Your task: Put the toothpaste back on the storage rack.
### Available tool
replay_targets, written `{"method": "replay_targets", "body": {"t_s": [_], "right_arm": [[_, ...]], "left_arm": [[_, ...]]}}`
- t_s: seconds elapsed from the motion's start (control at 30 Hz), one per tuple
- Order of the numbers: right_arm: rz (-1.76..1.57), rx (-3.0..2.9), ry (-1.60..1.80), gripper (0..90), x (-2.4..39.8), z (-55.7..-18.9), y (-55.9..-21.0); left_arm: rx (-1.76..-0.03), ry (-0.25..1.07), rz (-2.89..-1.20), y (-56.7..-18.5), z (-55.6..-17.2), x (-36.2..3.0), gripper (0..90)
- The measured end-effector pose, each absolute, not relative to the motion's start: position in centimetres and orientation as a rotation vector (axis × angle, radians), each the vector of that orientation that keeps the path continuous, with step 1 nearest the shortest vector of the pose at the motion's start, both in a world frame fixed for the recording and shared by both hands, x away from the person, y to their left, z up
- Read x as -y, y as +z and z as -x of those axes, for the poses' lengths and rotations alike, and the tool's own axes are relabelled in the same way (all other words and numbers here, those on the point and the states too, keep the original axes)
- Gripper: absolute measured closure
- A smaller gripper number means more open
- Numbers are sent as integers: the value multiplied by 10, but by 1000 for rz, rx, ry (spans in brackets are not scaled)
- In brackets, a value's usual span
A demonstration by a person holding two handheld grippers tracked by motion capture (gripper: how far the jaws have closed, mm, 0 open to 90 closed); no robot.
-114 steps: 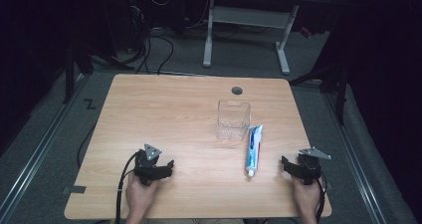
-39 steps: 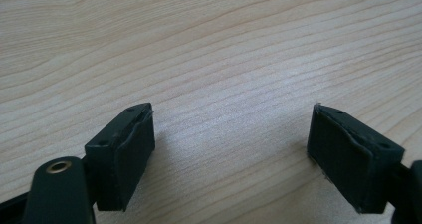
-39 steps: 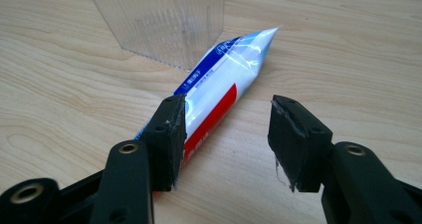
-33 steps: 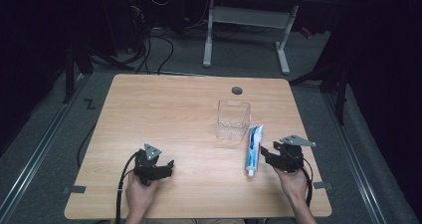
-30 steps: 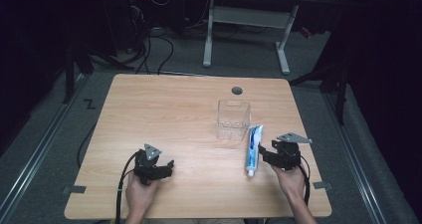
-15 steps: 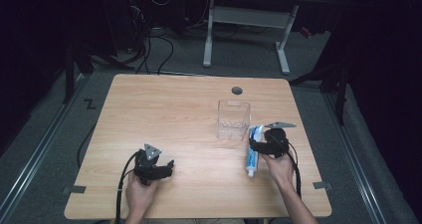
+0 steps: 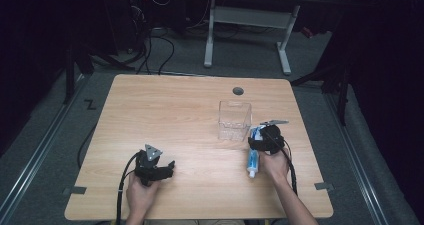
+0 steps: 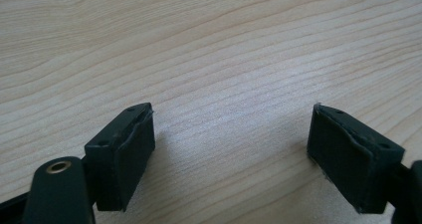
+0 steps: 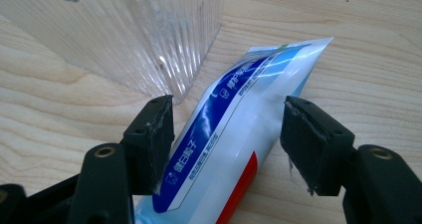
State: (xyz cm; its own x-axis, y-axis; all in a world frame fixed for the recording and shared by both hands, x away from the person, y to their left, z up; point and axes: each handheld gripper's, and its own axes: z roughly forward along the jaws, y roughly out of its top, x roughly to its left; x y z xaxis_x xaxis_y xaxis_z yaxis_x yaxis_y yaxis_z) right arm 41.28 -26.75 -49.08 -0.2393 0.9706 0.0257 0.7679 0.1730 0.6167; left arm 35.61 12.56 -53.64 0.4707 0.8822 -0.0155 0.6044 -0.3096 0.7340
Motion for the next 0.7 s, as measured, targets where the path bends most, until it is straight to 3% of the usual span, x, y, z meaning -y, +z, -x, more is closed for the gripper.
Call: {"method": "replay_targets", "body": {"t_s": [0.23, 0.7], "right_arm": [[-1626, -2088, 653, 379, 260, -421, -495], [-1648, -2077, 617, 459, 264, -427, -494]], "left_arm": [[-1229, 519, -2035, -536, -356, -126, 191], [-1229, 519, -2035, -536, -356, -126, 191]]}}
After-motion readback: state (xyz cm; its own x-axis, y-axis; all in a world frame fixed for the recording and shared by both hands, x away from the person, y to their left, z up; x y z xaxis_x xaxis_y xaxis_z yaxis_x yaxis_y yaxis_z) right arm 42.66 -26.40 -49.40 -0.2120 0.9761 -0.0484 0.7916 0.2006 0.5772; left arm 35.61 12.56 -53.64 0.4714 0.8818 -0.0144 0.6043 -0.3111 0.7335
